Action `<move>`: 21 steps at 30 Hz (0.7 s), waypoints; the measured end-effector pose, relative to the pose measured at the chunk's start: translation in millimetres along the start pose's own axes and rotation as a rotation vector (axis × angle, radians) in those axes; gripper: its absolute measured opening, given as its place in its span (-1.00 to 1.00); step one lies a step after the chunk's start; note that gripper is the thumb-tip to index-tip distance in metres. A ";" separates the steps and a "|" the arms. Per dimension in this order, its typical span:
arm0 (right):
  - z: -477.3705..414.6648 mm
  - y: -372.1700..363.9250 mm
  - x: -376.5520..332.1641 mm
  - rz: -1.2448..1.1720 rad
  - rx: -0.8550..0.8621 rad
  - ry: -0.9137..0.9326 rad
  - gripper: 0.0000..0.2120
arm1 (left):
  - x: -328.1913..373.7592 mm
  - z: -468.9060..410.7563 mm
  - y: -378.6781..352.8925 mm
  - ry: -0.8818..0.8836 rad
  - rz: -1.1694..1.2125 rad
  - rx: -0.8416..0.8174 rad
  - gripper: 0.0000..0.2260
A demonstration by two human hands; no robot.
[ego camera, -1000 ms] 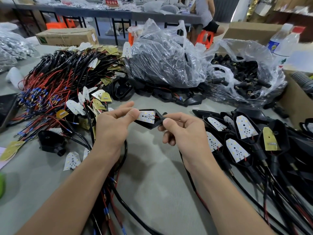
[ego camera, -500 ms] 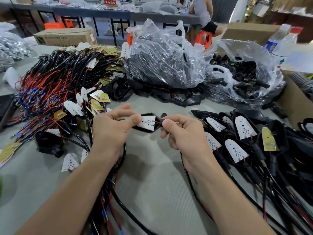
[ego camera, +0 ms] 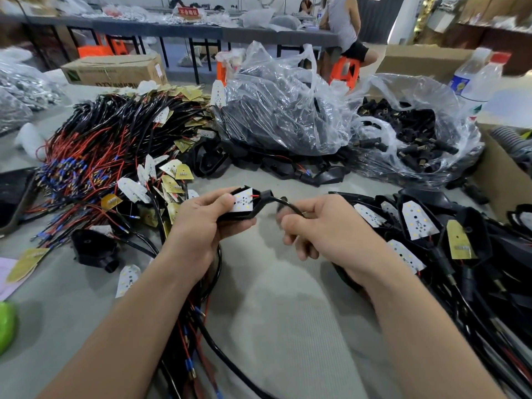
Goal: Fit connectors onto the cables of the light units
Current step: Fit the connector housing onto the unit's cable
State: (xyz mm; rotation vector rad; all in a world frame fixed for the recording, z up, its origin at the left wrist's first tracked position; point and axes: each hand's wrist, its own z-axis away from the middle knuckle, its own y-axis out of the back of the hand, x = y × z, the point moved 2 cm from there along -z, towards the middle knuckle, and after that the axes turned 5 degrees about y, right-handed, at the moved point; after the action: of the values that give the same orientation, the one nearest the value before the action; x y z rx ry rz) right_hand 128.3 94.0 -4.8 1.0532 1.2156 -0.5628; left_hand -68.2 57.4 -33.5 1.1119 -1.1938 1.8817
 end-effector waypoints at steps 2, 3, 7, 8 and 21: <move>-2.5 7.7 -9.9 0.279 0.017 0.022 -0.85 | 1.3 -1.3 -0.6 -0.031 0.013 0.021 -0.74; -4.6 10.9 -17.9 0.383 0.061 0.062 -0.83 | 1.7 -1.9 -0.3 -0.037 0.025 0.019 -0.74; -17.6 15.0 -57.3 0.619 0.308 0.317 -0.87 | 3.5 -2.3 3.6 -0.078 -0.034 -0.087 -0.77; -22.9 15.4 -65.0 0.680 0.349 0.381 -0.84 | 3.7 -1.6 4.5 -0.091 -0.066 -0.123 -0.80; -26.6 16.8 -34.5 1.062 0.636 0.460 -0.70 | -18.6 12.5 -16.3 -0.024 -0.477 -0.350 -0.74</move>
State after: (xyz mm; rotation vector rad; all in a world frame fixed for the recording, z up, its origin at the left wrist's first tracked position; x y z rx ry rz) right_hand 119.1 118.8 33.6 2.2351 0.6656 0.1756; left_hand -42.4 50.8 -41.1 1.1035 -1.0977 1.2504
